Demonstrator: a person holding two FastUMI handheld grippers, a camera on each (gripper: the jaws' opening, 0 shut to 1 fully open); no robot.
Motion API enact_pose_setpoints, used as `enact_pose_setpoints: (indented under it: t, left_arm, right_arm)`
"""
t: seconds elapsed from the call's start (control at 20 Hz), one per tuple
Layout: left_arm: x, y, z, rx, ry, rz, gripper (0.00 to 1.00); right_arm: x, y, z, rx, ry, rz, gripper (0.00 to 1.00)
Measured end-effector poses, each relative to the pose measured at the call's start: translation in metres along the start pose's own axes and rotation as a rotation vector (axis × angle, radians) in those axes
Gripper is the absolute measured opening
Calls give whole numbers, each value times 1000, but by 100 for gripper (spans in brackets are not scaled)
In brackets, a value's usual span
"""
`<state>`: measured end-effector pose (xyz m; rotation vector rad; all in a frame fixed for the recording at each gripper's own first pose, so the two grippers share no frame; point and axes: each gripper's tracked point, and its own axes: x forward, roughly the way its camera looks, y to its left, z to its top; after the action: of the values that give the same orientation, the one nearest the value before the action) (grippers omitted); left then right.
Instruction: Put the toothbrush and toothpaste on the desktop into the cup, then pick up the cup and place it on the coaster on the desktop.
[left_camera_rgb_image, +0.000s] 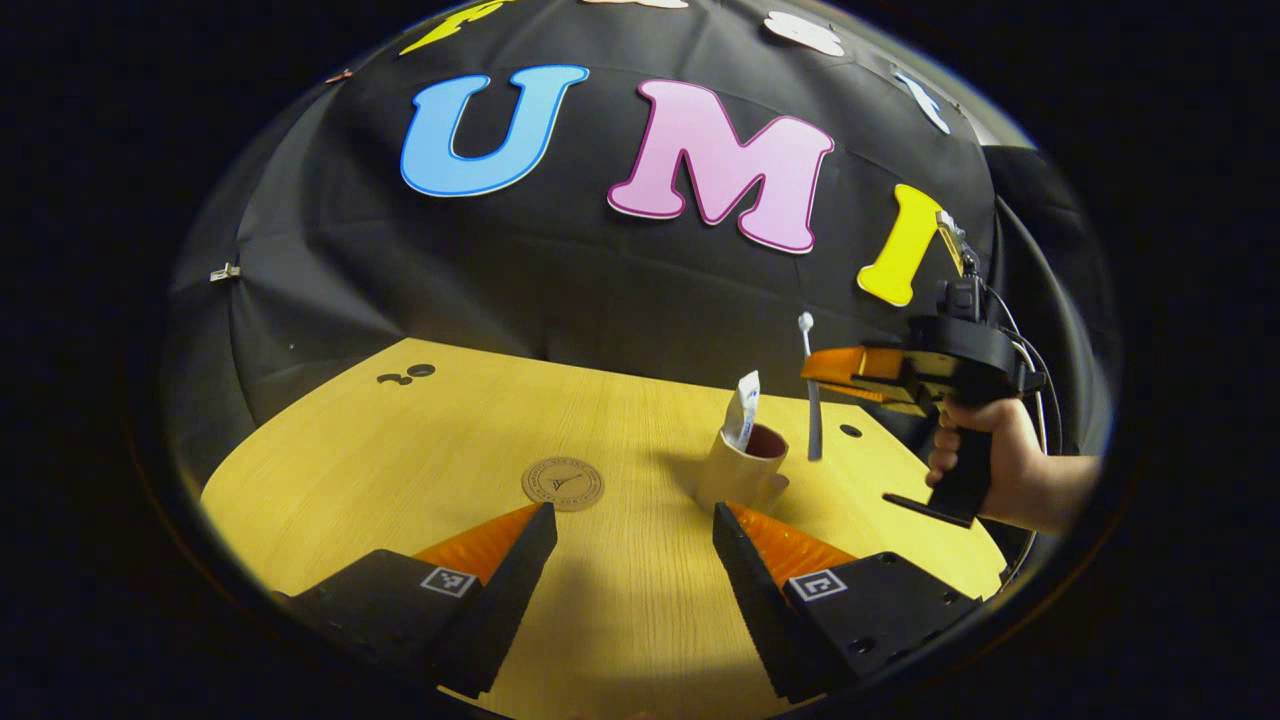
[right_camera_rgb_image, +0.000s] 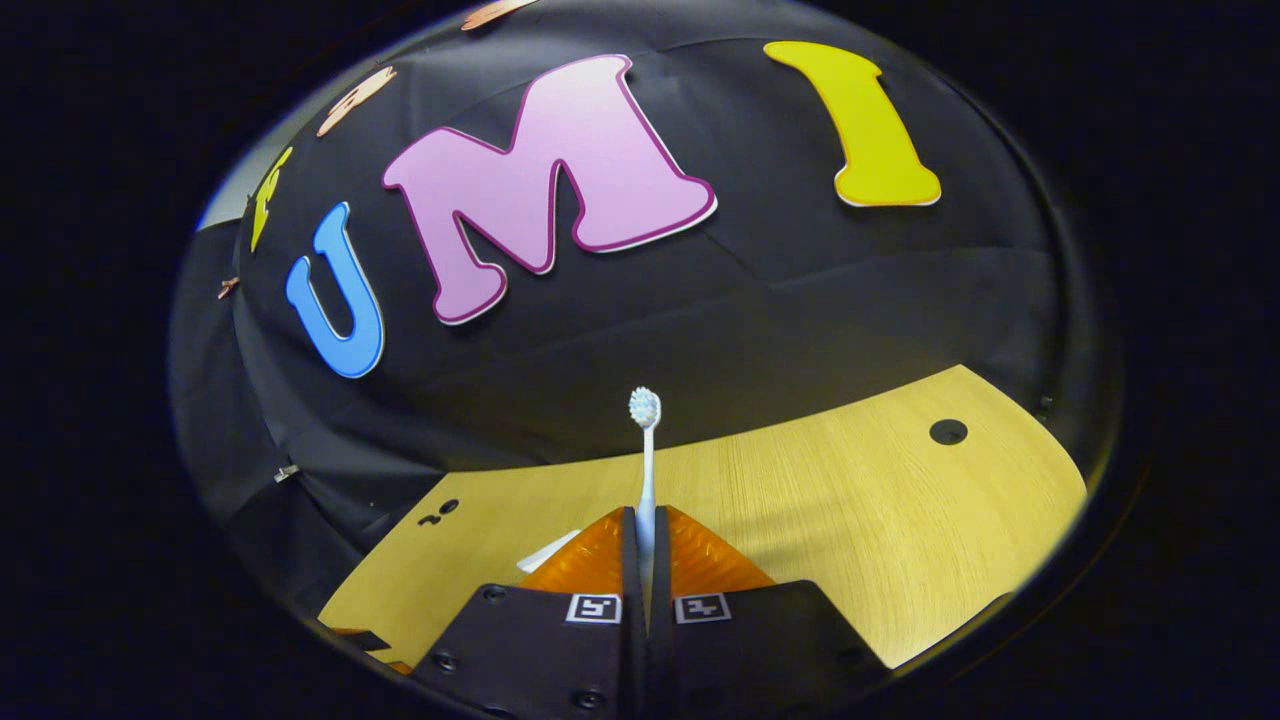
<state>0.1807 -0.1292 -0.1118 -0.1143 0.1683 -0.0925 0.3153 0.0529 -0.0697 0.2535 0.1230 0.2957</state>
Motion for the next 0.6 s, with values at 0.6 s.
enact_pose_setpoints:
  t: [0.6]
  left_arm:
    - [30, -12, -25, 4, 36, -43, 98]
  right_arm:
    - [27, 6, -33, -29, -126, 51, 5]
